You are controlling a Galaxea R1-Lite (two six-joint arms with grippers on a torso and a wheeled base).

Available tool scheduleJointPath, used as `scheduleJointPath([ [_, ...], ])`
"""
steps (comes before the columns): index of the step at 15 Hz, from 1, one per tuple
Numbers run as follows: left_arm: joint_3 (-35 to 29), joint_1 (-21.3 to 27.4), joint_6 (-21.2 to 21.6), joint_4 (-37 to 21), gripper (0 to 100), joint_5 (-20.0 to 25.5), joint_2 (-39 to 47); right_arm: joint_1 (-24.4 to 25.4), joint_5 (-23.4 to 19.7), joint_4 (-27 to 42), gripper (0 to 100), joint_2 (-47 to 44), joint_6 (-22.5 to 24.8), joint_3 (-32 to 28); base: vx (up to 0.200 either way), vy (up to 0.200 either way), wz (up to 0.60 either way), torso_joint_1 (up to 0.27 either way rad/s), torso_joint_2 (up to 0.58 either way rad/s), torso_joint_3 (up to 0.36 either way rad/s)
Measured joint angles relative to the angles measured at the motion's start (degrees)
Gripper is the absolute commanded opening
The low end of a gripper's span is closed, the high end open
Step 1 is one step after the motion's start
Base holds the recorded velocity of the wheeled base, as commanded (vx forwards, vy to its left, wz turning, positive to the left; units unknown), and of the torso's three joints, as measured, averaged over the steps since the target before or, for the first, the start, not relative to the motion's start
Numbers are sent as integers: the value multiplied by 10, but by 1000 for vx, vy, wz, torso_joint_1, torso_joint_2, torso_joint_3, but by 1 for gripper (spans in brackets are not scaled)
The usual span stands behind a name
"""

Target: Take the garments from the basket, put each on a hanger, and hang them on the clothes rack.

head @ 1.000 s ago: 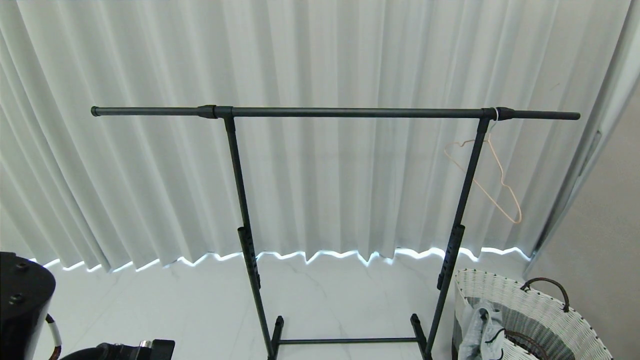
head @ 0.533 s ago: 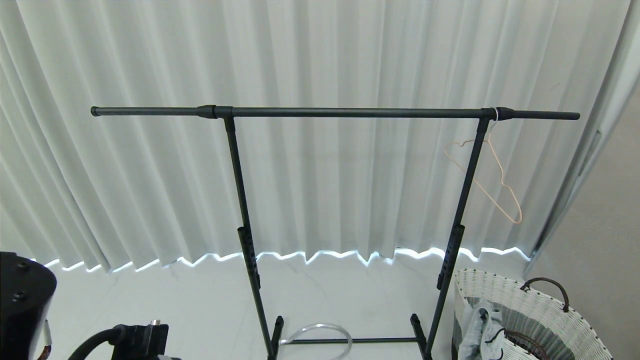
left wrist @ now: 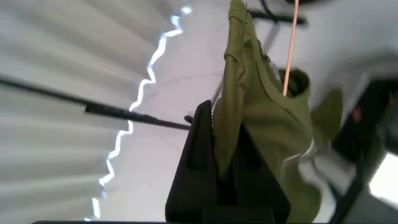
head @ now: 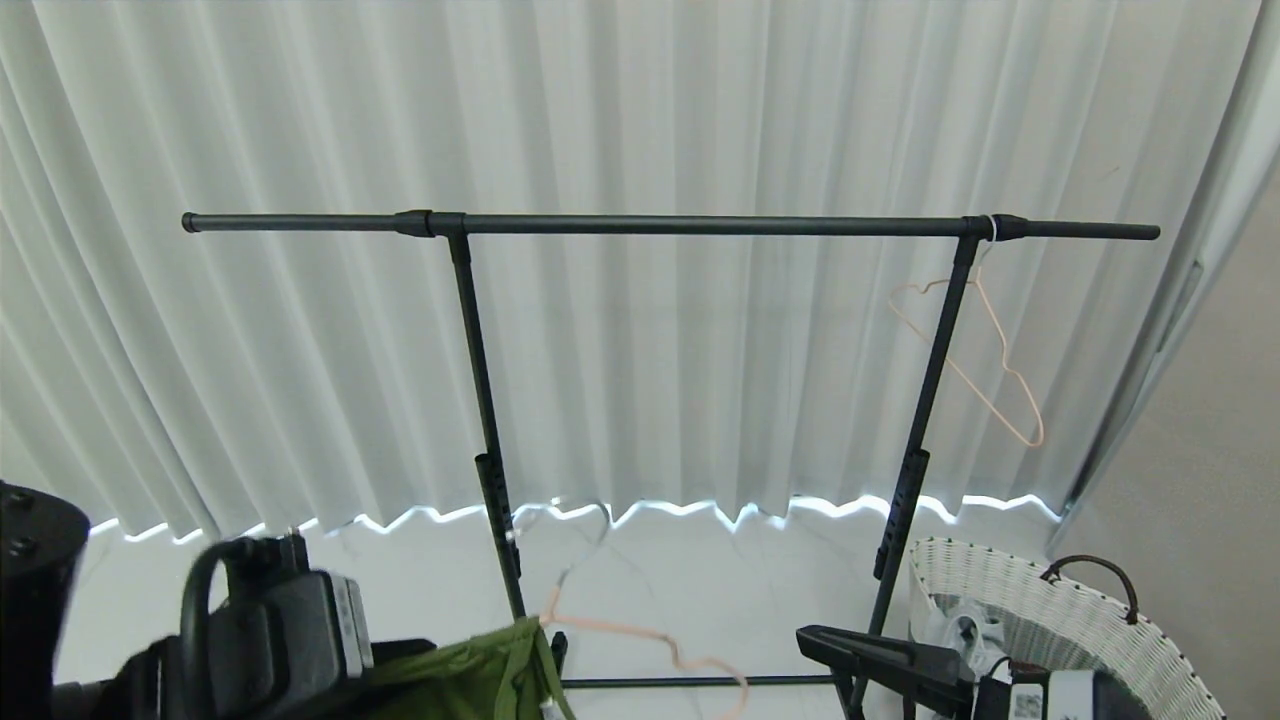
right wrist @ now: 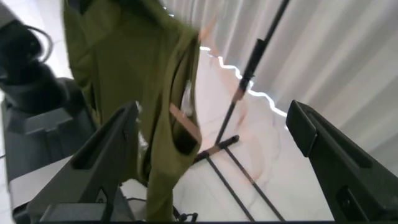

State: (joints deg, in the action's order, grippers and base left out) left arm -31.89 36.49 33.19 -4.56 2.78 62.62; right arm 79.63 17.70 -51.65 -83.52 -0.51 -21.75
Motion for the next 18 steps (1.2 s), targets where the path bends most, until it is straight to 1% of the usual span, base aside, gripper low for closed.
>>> scheduleJointPath([
  [2, -12, -9, -71, 29, 0, -32, -1, -24, 0, 0, 100, -9, -15, -1, 0, 0, 0, 0, 0, 0],
  [4, -35, -10, -120, 40, 0, -39, -2, -51, 0, 0, 100, -22, -44, -4, 0, 0, 0, 0, 0, 0],
  [5, -51, -10, -134, 45, 0, -39, -2, -67, -1, 1, 100, -30, -67, -7, 0, 0, 0, 0, 0, 0],
  [6, -67, -11, -139, 47, 0, -39, -3, -84, -1, 1, 100, -42, -82, -13, 0, 0, 0, 0, 0, 0],
  [8, -91, -10, -138, 52, 0, -38, -4, -111, -1, 6, 100, -66, -94, -30, 0, 0, 0, 0, 0, 0],
  [10, -113, -9, -135, 52, 0, -38, -5, -136, -1, 8, 100, -95, -107, -61, 0, 0, 0, 0, 0, 0],
  [12, -127, -8, -133, 52, 0, -38, -6, -152, -1, 8, 100, -128, -134, -100, 0, 0, 0, 0, 0, 0],
  [14, -135, 0, -132, 52, 0, -38, -6, -151, -1, 8, 100, -159, -141, -125, 0, 0, 0, 0, 0, 0],
  [18, -139, 34, -132, 52, 0, -38, -9, -136, -1, 8, 100, -208, -142, -157, 0, 0, 0, 0, 0, 0],
])
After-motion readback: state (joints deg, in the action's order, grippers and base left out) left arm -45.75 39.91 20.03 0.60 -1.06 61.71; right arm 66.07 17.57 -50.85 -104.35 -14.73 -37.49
